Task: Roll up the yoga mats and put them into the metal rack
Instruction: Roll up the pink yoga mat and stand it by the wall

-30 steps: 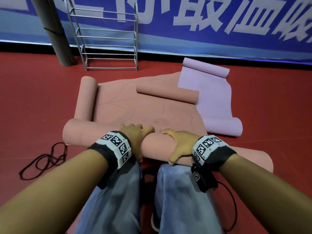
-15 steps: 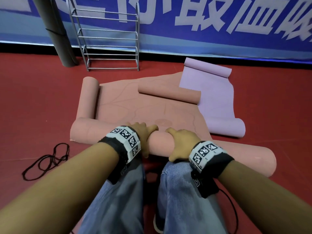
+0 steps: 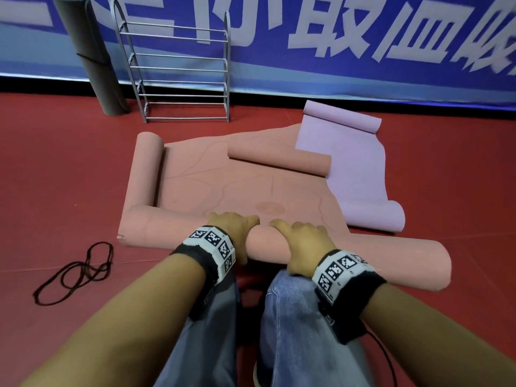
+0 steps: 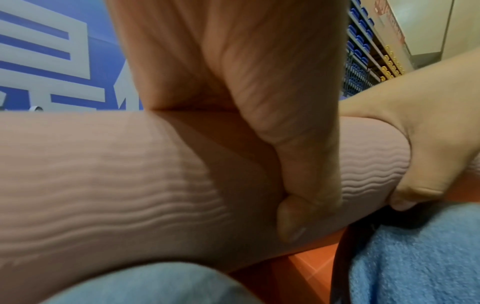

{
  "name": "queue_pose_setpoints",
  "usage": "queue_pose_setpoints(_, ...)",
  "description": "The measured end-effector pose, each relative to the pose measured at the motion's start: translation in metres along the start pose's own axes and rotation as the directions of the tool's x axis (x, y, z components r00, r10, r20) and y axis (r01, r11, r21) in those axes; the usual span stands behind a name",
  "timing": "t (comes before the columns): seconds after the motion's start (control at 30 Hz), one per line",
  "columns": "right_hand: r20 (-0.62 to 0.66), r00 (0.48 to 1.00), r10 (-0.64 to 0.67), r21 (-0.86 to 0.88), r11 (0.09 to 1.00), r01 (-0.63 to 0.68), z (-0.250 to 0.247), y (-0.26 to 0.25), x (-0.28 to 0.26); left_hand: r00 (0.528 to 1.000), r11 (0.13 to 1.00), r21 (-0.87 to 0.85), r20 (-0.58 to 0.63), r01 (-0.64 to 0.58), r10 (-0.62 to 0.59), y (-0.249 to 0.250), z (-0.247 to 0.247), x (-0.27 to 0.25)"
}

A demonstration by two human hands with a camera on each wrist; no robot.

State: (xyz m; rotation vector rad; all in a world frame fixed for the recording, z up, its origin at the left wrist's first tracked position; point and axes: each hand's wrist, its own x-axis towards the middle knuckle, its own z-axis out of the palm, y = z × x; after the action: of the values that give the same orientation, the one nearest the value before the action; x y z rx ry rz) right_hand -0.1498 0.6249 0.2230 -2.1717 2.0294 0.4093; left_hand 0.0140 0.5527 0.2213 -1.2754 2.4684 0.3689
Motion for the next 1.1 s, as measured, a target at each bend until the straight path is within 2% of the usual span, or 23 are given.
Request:
queue_pose_setpoints(0.23,0.061,0.992,-0.113,0.079,0.991,0.108,-0.033,0.009,-0.002,0.999,0.996,-0.085,0.023,-0.026,0.028,-0.005,-0.016,-0.006)
queue_pose_setpoints(0.27,0.085,0.988,-0.131,0.112,0.986,0.121,-0.039,0.012,-0.002,0.999,0.995,-0.096,0.035,-0.034,0.038,-0.005,-0.019,-0.006)
queue_pose_setpoints(0.3,0.12,0.981,-0.15,0.151,0.98,0.132,-0.046,0.015,-0.002,0.994,0.983,-0.178,0.096,-0.043,0.061,-0.008,-0.023,-0.003)
queue_pose_setpoints(0.33,0.16,0.972,-0.172,0.196,0.971,0.14,-0.052,0.019,-0.002,0.968,0.941,-0.338,0.221,-0.036,0.117,-0.013,-0.027,0.001)
queue_pose_setpoints(0.37,0.2,0.961,-0.19,0.241,0.96,0.14,-0.057,0.023,-0.002,0.907,0.875,-0.485,0.364,-0.011,0.213,-0.015,-0.033,0.004)
queue_pose_setpoints(0.4,0.231,0.951,-0.206,0.277,0.951,0.139,-0.06,0.027,-0.001,0.823,0.823,-0.567,0.486,0.04,0.295,-0.017,-0.039,0.006)
queue_pose_setpoints(0.43,0.251,0.943,-0.217,0.301,0.944,0.137,-0.061,0.03,0.0,0.755,0.799,-0.598,0.552,0.063,0.354,-0.017,-0.045,0.004)
queue_pose_setpoints(0.47,0.266,0.939,-0.218,0.316,0.94,0.129,-0.059,0.031,0.001,0.739,0.796,-0.603,0.561,0.055,0.374,-0.018,-0.048,0.003)
queue_pose_setpoints(0.5,0.284,0.935,-0.211,0.33,0.937,0.112,-0.056,0.032,0.002,0.767,0.803,-0.593,0.541,0.056,0.345,-0.016,-0.048,0.001)
queue_pose_setpoints(0.53,0.305,0.93,-0.204,0.351,0.932,0.09,-0.051,0.033,0.003,0.846,0.843,-0.536,0.467,0.038,0.259,-0.013,-0.047,-0.003)
queue_pose_setpoints(0.57,0.327,0.924,-0.2,0.383,0.921,0.064,-0.044,0.033,0.005,0.921,0.898,-0.439,0.344,-0.013,0.182,-0.011,-0.044,-0.007)
queue_pose_setpoints(0.6,0.347,0.917,-0.198,0.416,0.909,0.039,-0.039,0.034,0.007,0.962,0.951,-0.302,0.234,-0.066,0.141,-0.007,-0.04,-0.012)
queue_pose_setpoints(0.63,0.364,0.91,-0.198,0.438,0.899,0.02,-0.035,0.034,0.009,0.98,0.982,-0.16,0.158,-0.099,0.124,-0.004,-0.035,-0.017)
queue_pose_setpoints(0.67,0.377,0.904,-0.199,0.443,0.896,0.013,-0.032,0.033,0.011,0.986,0.991,-0.076,0.114,-0.109,0.118,-0.002,-0.029,-0.021)
queue_pose_setpoints(0.73,0.384,0.897,-0.219,0.439,0.898,0.031,-0.031,0.031,0.014,0.99,0.994,-0.073,0.112,-0.079,0.086,0.0,-0.022,-0.024)
queue_pose_setpoints(0.83,0.273,0.932,-0.237,0.411,0.905,0.109,-0.037,0.028,0.013,0.985,0.975,-0.218,0.156,-0.041,0.076,-0.01,-0.02,-0.018)
queue_pose_setpoints(0.93,0.146,0.969,-0.201,0.281,0.947,0.155,-0.044,0.024,0.009,0.982,0.94,-0.339,0.182,0.023,0.041,-0.024,-0.025,-0.016)
queue_pose_setpoints(1.0,0.149,0.97,-0.193,0.219,0.963,0.158,-0.044,0.018,0.006,0.983,0.934,-0.354,0.183,0.039,0.028,-0.028,-0.025,-0.014)
queue_pose_setpoints(1.1,0.187,0.957,-0.221,0.248,0.954,0.172,-0.036,0.008,0.003,0.977,0.931,-0.363,0.21,0.043,0.037,-0.03,-0.023,-0.012)
